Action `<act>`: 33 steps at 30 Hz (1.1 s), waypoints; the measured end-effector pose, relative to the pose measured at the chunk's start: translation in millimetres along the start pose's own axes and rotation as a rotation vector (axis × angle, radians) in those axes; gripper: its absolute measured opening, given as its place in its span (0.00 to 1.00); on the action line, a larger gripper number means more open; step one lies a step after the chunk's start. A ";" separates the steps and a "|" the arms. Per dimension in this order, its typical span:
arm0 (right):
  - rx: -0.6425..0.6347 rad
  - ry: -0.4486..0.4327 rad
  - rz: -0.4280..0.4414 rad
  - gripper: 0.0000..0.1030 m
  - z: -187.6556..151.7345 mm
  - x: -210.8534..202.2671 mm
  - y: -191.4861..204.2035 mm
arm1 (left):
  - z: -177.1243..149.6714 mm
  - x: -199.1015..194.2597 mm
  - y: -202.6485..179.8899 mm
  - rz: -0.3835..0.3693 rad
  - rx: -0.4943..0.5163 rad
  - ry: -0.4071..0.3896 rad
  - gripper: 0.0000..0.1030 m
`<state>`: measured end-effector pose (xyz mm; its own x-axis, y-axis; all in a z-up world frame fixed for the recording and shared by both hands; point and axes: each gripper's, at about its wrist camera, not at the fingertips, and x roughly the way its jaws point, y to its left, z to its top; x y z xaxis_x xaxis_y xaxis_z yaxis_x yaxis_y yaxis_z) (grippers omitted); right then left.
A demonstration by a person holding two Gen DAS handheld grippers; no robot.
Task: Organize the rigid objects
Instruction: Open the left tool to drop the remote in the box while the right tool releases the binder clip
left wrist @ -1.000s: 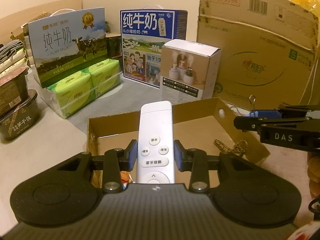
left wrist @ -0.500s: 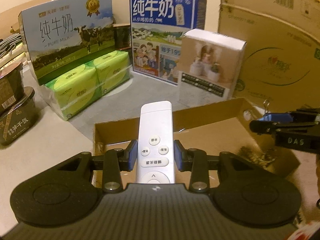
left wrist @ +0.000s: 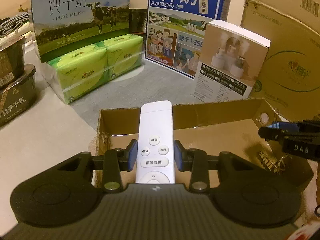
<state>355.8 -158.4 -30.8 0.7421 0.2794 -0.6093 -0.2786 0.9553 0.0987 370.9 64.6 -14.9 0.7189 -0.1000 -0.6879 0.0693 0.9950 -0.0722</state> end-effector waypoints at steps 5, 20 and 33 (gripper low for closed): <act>0.002 -0.024 -0.008 0.39 0.1 0.7 -0.5 | -2.6 -5.2 -1.3 0.012 0.001 -0.021 0.50; 0.050 -0.049 -0.028 0.57 -18.4 -61.5 -2.2 | -31.5 -80.1 -6.7 -0.002 -0.043 -0.071 0.50; 0.098 -0.073 -0.032 0.66 -72.0 -166.5 9.6 | -96.0 -161.6 -39.1 0.004 -0.053 -0.076 0.51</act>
<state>185.7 -202.7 14.9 0.7929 0.2512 -0.5552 -0.1954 0.9678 0.1588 185.6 41.4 29.8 0.7698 -0.0932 -0.6314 0.0312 0.9936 -0.1087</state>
